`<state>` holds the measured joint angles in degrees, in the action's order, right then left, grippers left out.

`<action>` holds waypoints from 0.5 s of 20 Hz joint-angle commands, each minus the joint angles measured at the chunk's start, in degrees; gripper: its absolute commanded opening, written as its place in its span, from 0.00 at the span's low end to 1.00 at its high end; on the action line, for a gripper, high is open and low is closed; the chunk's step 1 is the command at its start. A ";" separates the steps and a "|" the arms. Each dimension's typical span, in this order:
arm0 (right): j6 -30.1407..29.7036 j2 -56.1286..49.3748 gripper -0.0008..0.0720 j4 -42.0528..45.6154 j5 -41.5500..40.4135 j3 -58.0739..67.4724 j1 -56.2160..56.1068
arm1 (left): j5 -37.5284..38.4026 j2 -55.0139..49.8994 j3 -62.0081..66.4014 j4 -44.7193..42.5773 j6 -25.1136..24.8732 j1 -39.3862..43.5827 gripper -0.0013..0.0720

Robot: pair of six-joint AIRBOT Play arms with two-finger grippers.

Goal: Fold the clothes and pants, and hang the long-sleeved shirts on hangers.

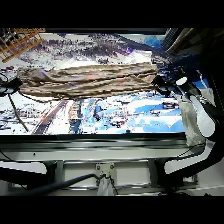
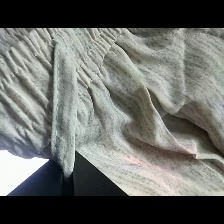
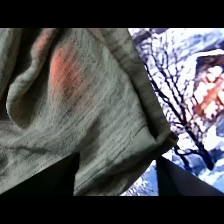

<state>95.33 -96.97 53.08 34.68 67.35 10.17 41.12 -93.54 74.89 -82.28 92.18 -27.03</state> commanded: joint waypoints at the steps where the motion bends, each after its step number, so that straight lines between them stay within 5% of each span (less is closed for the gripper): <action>1: -0.02 -1.49 0.67 -1.84 -2.47 0.76 -0.94 | -0.09 0.02 0.00 0.04 -0.02 0.02 0.04; 2: -0.04 -1.95 0.53 -1.88 -2.36 1.57 -0.94 | 0.13 0.02 0.00 -0.02 -0.07 0.00 0.03; 4: -0.92 -1.88 0.03 -1.77 -1.36 2.67 -0.94 | 1.46 0.09 0.00 -0.26 -0.09 -0.28 0.03; 10: -5.16 4.26 0.04 9.25 12.55 0.94 -0.94 | 7.69 0.20 -0.15 -6.12 -0.22 -3.63 0.03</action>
<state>91.39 -95.70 55.92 40.51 69.25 9.30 45.12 -93.41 74.83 -84.97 92.03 -29.28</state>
